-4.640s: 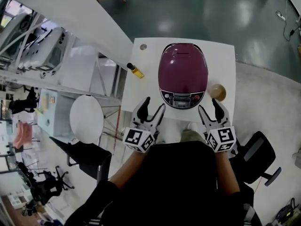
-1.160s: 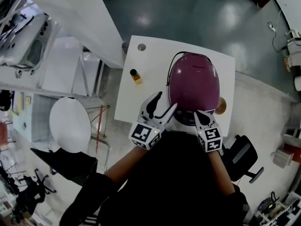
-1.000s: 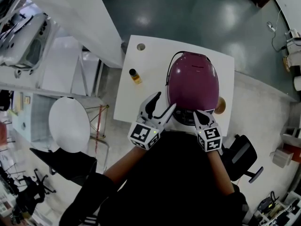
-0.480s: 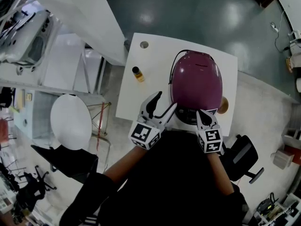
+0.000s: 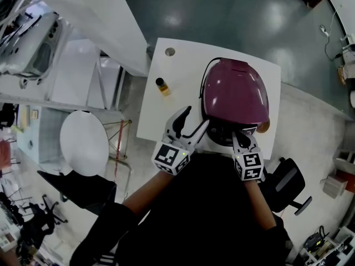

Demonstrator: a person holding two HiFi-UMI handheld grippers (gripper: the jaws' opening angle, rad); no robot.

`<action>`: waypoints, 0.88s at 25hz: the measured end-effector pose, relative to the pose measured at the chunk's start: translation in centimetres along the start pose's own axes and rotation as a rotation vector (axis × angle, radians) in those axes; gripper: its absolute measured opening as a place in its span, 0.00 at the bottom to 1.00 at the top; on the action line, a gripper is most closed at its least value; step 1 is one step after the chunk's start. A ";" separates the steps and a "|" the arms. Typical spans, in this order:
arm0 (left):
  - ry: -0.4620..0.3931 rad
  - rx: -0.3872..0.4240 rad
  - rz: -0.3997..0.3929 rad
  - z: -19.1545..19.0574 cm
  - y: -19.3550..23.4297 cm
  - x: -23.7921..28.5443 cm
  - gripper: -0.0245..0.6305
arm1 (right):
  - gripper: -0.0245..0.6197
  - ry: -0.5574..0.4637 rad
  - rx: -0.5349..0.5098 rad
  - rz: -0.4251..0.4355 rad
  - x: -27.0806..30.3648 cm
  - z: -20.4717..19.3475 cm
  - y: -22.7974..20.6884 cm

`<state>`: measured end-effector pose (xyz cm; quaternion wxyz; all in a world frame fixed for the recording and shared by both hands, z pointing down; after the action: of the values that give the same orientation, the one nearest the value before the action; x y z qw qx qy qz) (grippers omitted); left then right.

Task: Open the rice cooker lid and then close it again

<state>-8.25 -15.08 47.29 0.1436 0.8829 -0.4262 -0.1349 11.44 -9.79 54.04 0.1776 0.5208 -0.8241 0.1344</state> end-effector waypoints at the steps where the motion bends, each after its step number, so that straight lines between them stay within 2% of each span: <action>1: 0.000 0.000 -0.003 0.0 -0.1 0.1 0.42 | 0.04 -0.001 0.002 0.002 0.0 0.0 0.0; 22: 0.002 0.003 -0.024 0.2 -0.7 -0.4 0.42 | 0.04 0.008 0.029 -0.004 0.6 -0.3 -0.3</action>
<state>-8.09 -14.35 46.90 0.1412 0.8883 -0.4156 -0.1350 11.49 -10.26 54.52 0.1735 0.5244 -0.8204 0.1481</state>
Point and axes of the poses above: the fingertips, and each gripper's own axes: x forward along the fingers, y to its left, z out of its top, the point moved 5 cm from there along -x, backward along the fingers, and after that the axes turned 15 degrees about -y, right-handed, at the moved point
